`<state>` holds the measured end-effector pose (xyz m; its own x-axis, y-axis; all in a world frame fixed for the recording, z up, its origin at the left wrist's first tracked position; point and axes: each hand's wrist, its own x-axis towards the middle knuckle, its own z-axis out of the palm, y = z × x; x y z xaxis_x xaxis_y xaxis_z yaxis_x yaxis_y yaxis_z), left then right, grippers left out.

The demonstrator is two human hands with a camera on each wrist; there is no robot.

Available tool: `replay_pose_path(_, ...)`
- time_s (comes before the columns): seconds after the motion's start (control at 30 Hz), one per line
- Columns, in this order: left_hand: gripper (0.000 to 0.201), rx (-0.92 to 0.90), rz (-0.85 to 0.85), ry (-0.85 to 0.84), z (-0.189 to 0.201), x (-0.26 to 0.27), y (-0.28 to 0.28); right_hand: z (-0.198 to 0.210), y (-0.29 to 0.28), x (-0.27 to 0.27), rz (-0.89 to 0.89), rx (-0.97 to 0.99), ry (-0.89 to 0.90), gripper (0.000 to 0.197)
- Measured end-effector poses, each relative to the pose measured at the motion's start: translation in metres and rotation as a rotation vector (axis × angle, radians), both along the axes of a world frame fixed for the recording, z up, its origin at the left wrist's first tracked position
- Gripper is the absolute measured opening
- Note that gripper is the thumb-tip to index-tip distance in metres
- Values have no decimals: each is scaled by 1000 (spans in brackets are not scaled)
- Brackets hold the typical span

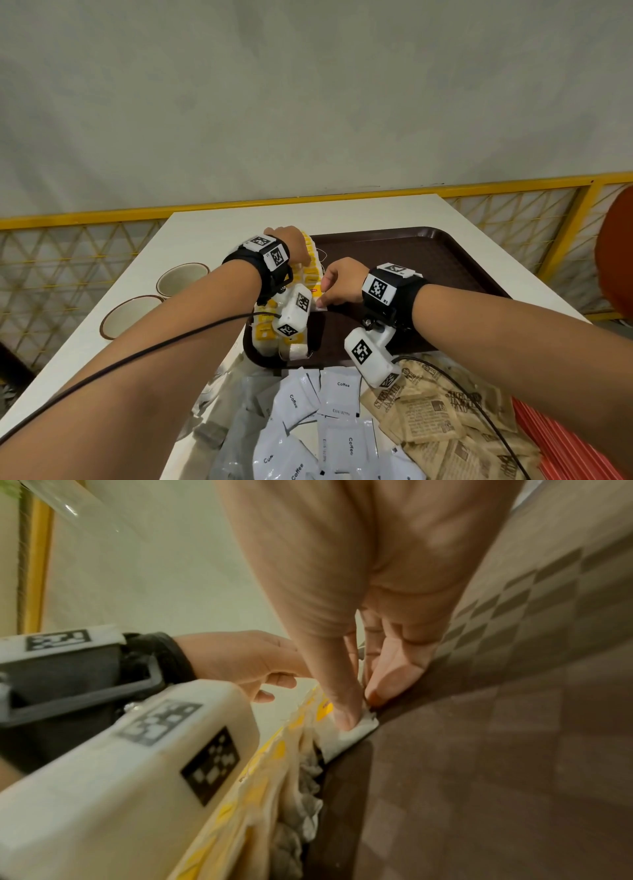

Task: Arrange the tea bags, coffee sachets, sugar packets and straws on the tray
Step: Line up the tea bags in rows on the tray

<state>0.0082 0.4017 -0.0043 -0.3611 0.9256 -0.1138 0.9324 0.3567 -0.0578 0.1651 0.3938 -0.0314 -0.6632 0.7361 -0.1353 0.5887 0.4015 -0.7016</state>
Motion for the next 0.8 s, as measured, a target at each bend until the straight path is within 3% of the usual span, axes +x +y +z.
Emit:
replay_pose_path(0.3,36,-114,-82,49,1,12,-3,0,-1,1,3,-14,-1,23)
replay_pose_path(0.57,49,-85,-48,54,4,11,-14,-3,1,2,-28,-61,17,23)
replay_pose_path(0.8,46,-48,-34,28,4,13,-19,-1,0,-3,-50,-111,5,21)
